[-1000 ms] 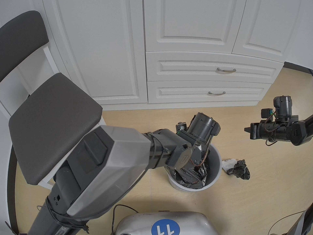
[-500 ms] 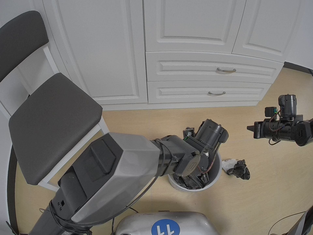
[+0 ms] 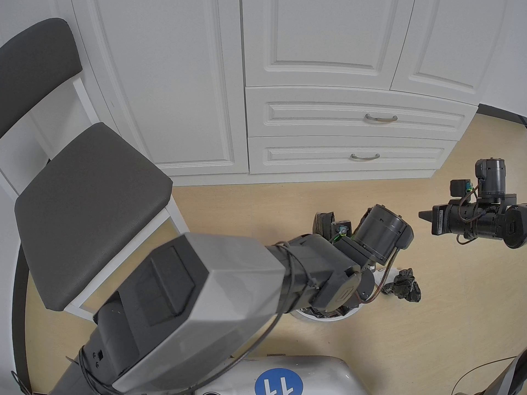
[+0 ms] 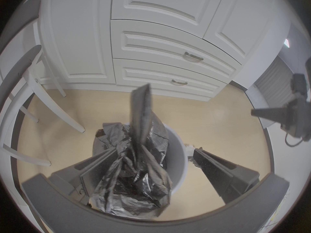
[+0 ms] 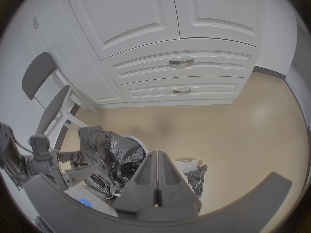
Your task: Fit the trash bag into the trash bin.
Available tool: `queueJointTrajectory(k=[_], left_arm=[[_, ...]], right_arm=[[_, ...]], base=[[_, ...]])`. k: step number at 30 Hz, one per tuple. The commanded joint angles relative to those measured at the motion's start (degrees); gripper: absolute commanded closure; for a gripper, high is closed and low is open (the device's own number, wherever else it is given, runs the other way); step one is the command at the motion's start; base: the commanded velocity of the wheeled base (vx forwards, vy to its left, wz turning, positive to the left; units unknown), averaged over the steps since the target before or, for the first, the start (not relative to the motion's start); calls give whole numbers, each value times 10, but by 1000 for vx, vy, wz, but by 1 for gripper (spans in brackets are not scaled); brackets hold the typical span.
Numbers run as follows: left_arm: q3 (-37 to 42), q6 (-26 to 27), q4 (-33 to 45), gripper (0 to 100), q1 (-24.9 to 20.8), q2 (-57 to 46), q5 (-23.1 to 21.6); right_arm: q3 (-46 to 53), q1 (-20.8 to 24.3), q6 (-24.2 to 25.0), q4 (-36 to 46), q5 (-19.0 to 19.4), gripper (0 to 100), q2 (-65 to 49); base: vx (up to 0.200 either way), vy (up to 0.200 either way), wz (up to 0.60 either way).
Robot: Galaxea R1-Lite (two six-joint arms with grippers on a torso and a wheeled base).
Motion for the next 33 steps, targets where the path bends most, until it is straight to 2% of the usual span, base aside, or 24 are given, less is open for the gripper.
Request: queueJointTrajectory(k=[1,3,7,8,9,11,13,17,24,27,30,33], left_arm=[[3,-1,4,0,5,-28,3],[40,7,6,0,18,-79,4],[120,22,3,0,34,-163,1],[120,22,3,0,34,-163,1],[169,45,1,0,44,-200,-2],[191,54,0,0,48,-212,-5],[263,81,-3,0,55,-246,-18],[327,86,-12,0,68,-241,-25],[345,86,-58,0,141,-167,-25],[345,86,-59,0,145,-164,-25],[342,90,-67,0,158,-138,-28],[340,90,-73,0,161,-129,-28]], right_arm=[[13,5,-17,1,1,100,-5],[25,14,-40,1,4,100,2],[34,38,-50,0,4,100,11],[34,38,-50,0,4,100,11],[39,46,-51,0,4,100,14],[40,50,-52,0,4,100,14],[47,67,-53,-2,4,100,21],[47,101,-50,-3,2,100,43],[51,134,-45,-4,4,100,58],[52,135,-44,-4,4,100,58],[59,159,-43,-5,16,100,61],[69,166,-44,-47,19,100,72]], base=[[0,0,0],[0,0,0],[0,0,0],[0,0,0],[0,0,0],[0,0,0],[0,0,0],[0,0,0],[0,0,0],[0,0,0],[0,0,0],[0,0,0]])
